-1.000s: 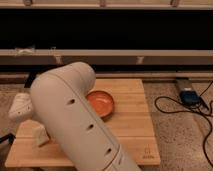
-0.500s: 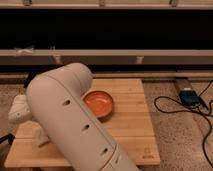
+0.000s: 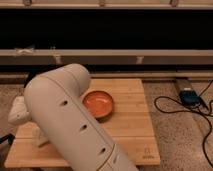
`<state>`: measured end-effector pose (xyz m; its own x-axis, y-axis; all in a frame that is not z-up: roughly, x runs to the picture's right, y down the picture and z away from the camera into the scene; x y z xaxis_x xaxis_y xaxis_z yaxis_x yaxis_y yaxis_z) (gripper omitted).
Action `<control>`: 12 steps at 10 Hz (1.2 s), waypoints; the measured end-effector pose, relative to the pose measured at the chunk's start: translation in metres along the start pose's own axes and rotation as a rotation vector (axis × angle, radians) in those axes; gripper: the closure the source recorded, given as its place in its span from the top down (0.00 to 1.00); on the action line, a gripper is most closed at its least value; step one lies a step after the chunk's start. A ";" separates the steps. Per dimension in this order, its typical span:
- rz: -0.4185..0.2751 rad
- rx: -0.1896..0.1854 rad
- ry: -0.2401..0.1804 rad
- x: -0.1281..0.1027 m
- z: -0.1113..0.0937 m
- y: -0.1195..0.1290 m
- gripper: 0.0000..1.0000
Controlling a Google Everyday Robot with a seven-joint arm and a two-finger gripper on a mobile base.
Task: Stand the bottle upright
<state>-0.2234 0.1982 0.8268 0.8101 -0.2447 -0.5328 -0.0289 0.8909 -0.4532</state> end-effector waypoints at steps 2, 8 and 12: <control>-0.008 0.000 0.004 -0.001 0.001 0.001 0.62; -0.026 0.004 0.008 -0.005 0.001 0.005 0.62; -0.031 0.005 0.009 -0.006 0.001 0.005 0.61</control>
<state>-0.2275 0.2046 0.8286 0.8051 -0.2759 -0.5251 -0.0008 0.8847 -0.4662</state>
